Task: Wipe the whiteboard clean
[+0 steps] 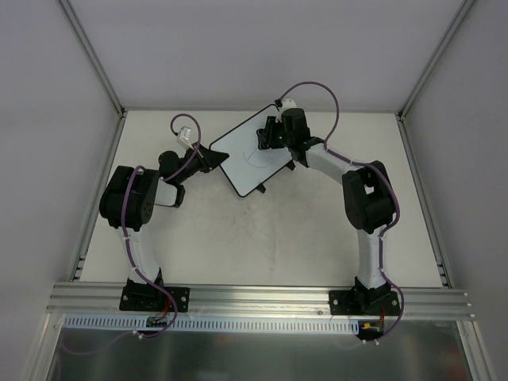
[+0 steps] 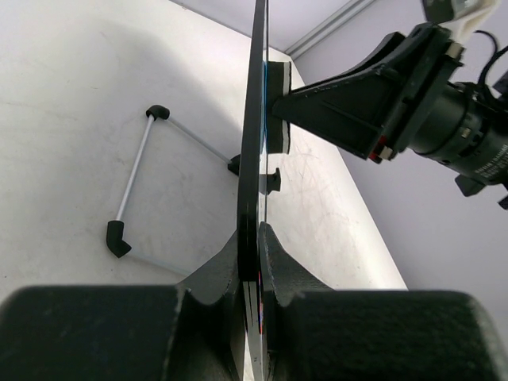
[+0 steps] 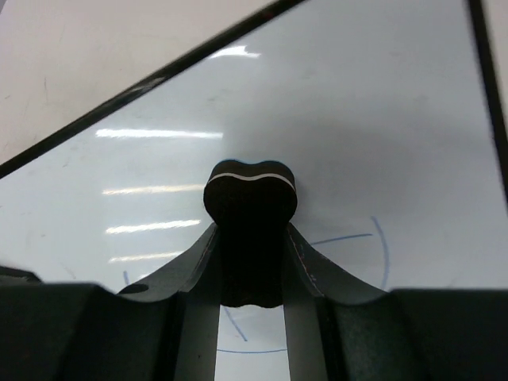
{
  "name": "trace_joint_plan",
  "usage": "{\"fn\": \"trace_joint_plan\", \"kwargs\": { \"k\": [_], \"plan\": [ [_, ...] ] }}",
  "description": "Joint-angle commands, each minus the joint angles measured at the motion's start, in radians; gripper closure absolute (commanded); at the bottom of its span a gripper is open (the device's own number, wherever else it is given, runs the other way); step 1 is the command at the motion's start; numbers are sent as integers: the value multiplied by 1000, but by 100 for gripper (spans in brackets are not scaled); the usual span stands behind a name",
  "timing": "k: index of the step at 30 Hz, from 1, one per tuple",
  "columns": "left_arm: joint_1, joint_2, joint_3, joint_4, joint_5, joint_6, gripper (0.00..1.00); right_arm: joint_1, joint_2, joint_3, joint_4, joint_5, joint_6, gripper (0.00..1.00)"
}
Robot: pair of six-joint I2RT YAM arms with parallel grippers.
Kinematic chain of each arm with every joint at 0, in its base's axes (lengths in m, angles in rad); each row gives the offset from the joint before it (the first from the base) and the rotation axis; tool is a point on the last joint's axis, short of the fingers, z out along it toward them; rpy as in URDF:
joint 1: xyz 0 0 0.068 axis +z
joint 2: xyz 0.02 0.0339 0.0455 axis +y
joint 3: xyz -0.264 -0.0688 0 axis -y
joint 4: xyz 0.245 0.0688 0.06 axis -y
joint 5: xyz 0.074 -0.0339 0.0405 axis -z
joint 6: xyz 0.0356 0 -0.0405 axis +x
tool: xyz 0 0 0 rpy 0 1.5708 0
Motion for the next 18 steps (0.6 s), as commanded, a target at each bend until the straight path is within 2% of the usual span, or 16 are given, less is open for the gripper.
{"fn": "trace_joint_plan", "kwargs": {
  "k": [1, 7, 12, 18],
  "plan": [
    [-10, -20, -19, 350, 37, 103, 100, -89, 21, -58, -80, 161, 103, 100],
    [-10, -23, -22, 350, 35, 103, 100, -117, 1, -120, -106, 246, 203, 100],
    [-10, -27, -27, 350, 34, 106, 100, -158, 20, -123, -129, 182, 307, 100],
    [-10, -26, -28, 350, 35, 106, 100, -172, 23, -132, -129, 175, 321, 100]
  ]
}}
